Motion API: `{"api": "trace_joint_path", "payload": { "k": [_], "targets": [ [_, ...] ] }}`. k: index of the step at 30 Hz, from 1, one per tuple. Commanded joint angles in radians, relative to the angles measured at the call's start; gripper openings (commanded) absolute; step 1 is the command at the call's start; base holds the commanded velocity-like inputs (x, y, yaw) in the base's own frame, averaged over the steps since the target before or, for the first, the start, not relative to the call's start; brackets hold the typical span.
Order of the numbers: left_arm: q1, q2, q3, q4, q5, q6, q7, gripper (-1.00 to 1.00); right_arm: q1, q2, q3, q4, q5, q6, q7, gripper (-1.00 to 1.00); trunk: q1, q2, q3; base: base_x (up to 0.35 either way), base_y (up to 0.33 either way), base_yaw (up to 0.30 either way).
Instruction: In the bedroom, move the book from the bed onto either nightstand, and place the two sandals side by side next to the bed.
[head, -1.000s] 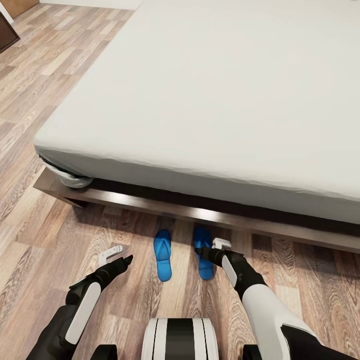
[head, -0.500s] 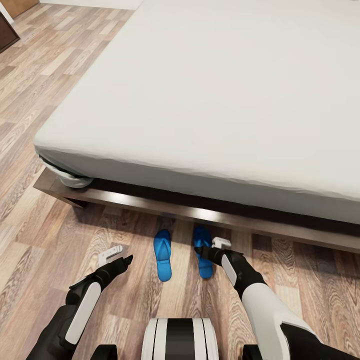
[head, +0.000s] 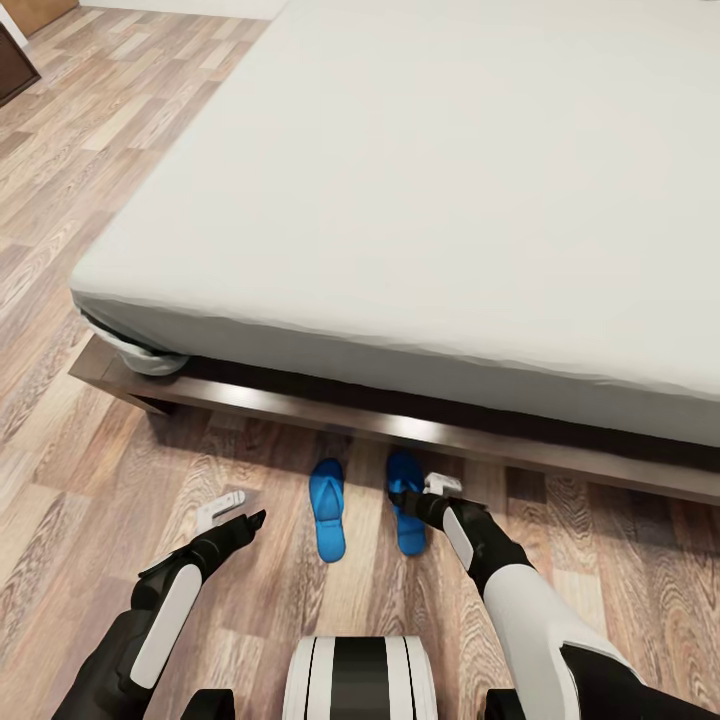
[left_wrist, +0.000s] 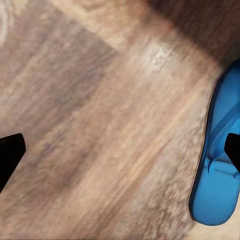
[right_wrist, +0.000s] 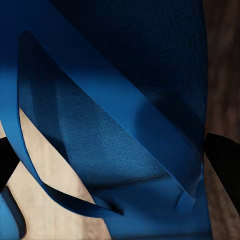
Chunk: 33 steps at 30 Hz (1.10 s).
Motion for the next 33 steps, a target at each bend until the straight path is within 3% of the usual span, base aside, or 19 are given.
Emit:
{"api": "trace_joint_path", "payload": {
  "k": [1, 33],
  "targets": [
    [0.000, 0.001, -0.003, -0.001, 0.010, 0.003, 0.009, 1.00, -0.001, 0.001, -0.007, -0.002, 0.003, 0.007, 0.006, -1.00, 0.000, 0.000, -0.001, -0.022, 0.125, 0.000],
    [0.000, 0.000, -0.004, -0.002, 0.009, 0.007, 0.009, 1.00, -0.005, 0.001, -0.008, -0.001, 0.001, 0.013, 0.007, -1.00, 0.000, 0.000, -0.001, -0.003, 0.030, 0.000]
  ]
}}
